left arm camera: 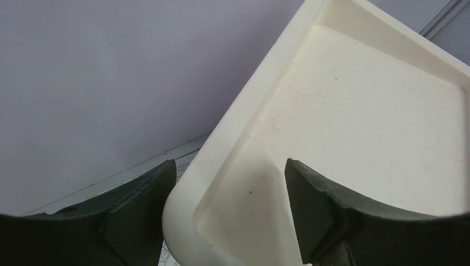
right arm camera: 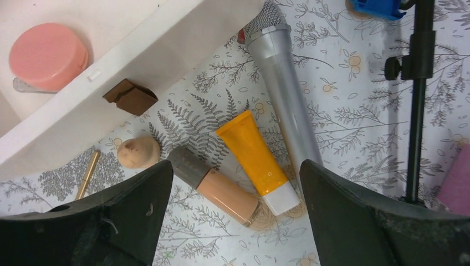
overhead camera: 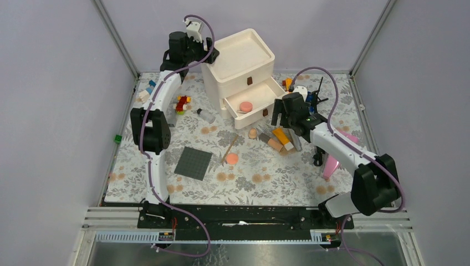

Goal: Organize the makeup
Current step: Pick up the lipstick from the corner of the board.

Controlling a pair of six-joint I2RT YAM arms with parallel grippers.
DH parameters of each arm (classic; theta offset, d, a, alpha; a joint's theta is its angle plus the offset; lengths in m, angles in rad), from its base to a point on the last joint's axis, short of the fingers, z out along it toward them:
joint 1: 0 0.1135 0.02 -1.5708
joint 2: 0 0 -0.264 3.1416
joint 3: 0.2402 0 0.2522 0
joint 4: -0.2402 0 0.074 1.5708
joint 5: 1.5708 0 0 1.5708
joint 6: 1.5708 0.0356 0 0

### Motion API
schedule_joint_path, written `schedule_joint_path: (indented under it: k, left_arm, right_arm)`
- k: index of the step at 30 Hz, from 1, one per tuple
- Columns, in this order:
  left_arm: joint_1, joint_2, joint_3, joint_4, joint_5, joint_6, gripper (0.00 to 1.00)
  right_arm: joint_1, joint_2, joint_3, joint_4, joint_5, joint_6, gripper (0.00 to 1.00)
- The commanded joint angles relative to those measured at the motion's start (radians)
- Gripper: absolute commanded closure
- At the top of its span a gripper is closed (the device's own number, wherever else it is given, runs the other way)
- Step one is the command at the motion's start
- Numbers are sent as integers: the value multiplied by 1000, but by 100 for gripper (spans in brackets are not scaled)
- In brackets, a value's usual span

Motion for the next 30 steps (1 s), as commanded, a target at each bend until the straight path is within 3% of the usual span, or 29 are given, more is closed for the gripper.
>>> schedule_joint_path:
  k: [1, 4, 12, 19, 24, 30]
  left_arm:
    - [-3, -23, -56, -16, 2, 31, 27]
    - [-3, -31, -77, -16, 0, 37, 27]
    - [-5, -46, -92, -24, -13, 49, 27]
    - [-22, -50, -89, -46, -49, 88, 27]
    - [-47, -42, -81, -64, -73, 113, 27]
    - [-59, -29, -73, -77, -88, 126, 27]
  right_arm:
    - [-8, 71, 45, 85, -10, 16, 11]
    - [-12, 144, 93, 97, -25, 16, 17]
    - [-13, 269, 220, 100, -25, 6, 20]
    - [-55, 177, 178, 29, 133, -6, 22]
    - [-234, 186, 204, 31, -4, 21, 26]
    - [-310, 358, 480, -52, -99, -31, 30]
